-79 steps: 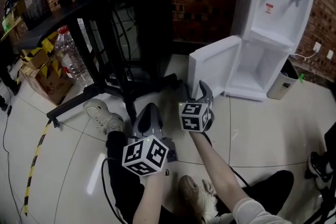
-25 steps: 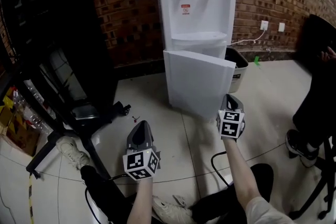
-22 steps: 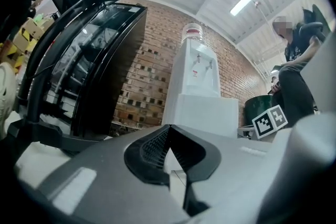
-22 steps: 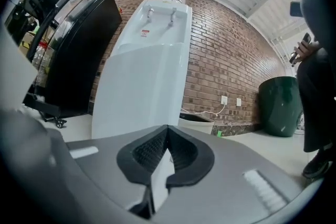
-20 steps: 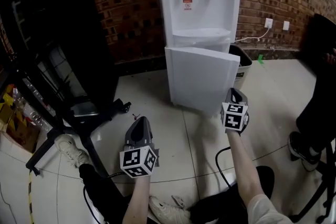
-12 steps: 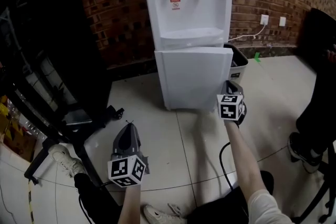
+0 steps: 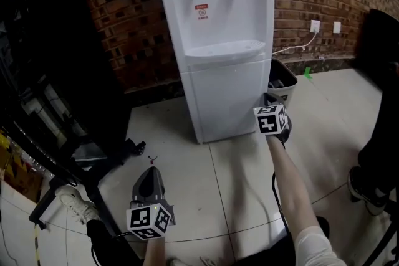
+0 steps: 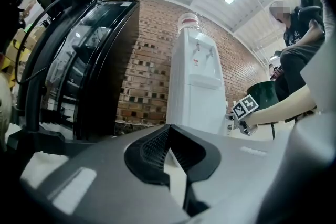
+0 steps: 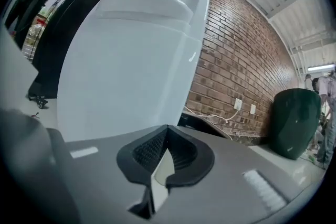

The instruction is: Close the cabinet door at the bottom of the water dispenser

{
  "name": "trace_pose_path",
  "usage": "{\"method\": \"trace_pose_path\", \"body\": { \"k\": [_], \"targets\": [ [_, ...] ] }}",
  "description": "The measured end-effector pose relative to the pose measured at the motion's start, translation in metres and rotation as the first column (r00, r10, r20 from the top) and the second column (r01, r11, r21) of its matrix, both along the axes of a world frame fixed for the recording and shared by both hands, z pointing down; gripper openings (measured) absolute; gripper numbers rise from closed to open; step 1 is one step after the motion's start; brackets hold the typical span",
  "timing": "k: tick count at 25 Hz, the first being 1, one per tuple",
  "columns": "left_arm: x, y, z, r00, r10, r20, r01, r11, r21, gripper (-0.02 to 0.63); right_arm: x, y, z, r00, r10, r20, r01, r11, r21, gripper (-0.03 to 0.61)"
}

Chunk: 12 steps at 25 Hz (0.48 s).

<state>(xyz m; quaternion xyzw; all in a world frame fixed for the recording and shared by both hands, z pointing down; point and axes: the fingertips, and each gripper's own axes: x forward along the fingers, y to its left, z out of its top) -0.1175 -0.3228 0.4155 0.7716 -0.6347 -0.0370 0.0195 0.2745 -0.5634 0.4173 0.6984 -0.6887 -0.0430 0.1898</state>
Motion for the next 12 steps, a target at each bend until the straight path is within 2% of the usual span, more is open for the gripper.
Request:
{"method": "trace_pose_path", "body": {
  "k": [7,12],
  "targets": [
    [0.002,-0.002,0.005,1.0,0.012,-0.007,-0.012,1.0,-0.005,0.015,-0.003,-0.003,-0.001,0.999,0.005,0.037,-0.006,1.0,0.023,0.0],
    [0.0,0.0,0.0,1.0,0.013,-0.014,-0.013,1.0,0.006,0.015,-0.015,0.014,-0.015,0.997,-0.041,0.071,0.036,0.997,0.069,0.0]
  ]
}}
